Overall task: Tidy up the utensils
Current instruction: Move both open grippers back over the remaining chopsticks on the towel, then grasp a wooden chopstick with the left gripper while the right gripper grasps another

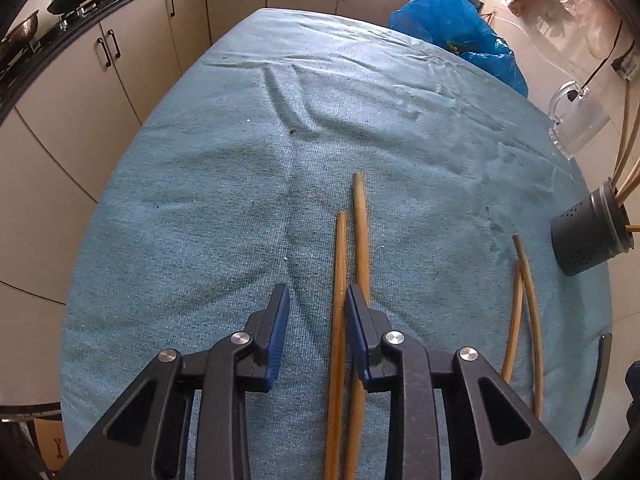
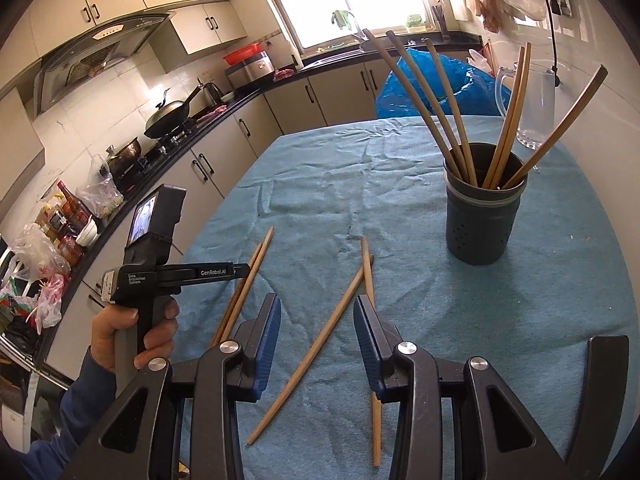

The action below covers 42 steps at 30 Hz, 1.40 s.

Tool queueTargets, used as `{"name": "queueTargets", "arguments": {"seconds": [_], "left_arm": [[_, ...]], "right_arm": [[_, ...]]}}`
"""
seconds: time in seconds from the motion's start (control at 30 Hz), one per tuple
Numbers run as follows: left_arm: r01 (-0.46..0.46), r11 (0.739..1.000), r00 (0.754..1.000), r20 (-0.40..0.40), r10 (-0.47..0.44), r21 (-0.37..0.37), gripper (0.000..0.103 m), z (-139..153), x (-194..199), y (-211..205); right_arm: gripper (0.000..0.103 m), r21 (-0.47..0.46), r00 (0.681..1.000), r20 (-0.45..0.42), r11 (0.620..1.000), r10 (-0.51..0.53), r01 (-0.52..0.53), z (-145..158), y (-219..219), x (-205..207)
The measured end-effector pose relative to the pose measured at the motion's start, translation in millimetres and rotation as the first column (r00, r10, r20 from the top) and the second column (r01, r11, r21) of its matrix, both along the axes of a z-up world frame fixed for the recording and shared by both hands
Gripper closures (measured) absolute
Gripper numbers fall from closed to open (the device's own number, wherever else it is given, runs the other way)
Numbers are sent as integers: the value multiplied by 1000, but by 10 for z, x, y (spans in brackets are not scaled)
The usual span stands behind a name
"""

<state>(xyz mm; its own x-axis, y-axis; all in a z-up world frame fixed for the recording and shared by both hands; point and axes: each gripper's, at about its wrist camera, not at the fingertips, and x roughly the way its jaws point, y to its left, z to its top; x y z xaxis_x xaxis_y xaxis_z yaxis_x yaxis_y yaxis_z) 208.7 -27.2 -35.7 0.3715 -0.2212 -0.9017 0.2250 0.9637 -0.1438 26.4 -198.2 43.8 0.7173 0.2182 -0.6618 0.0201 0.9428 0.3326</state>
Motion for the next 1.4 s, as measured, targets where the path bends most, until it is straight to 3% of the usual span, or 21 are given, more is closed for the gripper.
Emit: {"name": "queueTargets", "arguments": {"seconds": [0.07,0.23,0.43,0.6,0.83,1.07,1.2,1.3,1.4], "left_arm": [[-2,1000,1000,4,2,17,76,-1,19,-19],[-59,996,998,34,57,66,96,-14,81,21],[-55,998,996,74,55,3,95,-32,17,178],[-36,999,995,92,37,-15,95,-37,3,207],[-29,999,994,103,31,-19,95,-51,-19,220],[-32,999,995,98,32,-6,95,-42,-12,192],[-34,999,996,82,32,16,95,-36,30,150],[-28,999,996,81,25,40,97,-35,59,101],[-30,999,997,76,28,32,97,-28,70,99]], "right_arm": [[62,1,1000,-5,1000,-1,1,-9,7,6],[62,33,999,-54,999,1,1,-51,25,116],[62,84,990,-144,996,11,1,-226,87,384],[67,112,961,-275,994,14,18,-590,201,698],[73,18,913,-400,995,-84,99,-897,109,1071],[78,-99,913,-391,992,-114,81,-870,118,1516],[92,-188,909,-406,982,-88,12,-863,246,1713],[94,-201,914,-402,979,-50,-35,-854,328,1757],[95,-101,931,-365,994,12,-52,-791,322,1690]]}}
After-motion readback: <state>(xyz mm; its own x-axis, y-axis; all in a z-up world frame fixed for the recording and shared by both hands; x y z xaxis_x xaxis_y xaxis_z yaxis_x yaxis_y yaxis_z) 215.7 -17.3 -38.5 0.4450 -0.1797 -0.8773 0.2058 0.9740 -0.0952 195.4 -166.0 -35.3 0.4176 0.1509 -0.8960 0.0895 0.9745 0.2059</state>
